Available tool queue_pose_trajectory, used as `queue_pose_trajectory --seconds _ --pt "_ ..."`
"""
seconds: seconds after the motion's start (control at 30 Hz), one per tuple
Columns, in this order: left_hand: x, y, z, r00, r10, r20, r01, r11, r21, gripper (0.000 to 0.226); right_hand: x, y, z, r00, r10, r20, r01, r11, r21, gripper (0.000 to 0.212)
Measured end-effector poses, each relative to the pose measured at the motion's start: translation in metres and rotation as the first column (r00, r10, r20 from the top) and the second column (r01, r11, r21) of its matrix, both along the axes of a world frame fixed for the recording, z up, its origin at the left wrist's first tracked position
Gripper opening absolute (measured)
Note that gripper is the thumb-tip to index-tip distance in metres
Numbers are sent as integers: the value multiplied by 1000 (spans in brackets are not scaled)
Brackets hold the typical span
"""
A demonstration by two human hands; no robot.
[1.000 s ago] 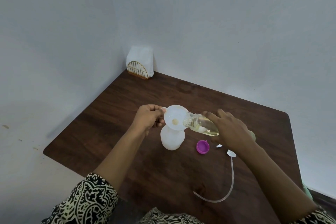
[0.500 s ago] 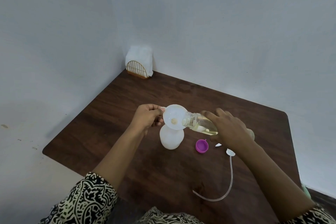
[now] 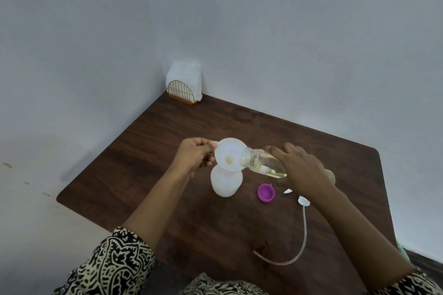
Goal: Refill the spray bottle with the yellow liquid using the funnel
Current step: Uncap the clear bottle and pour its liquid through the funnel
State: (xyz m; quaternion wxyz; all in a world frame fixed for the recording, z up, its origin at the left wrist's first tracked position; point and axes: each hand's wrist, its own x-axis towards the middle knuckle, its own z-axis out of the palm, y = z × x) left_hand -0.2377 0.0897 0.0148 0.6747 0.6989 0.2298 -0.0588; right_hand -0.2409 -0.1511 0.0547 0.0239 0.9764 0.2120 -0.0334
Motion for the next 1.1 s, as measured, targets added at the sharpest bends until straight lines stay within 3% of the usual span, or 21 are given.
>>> queue_pose_trajectory --seconds 1.1 --pt "2 -2 1 1000 -2 -4 2 1000 11 8 5 -3 -4 999 22 26 -22 1000 8 72"
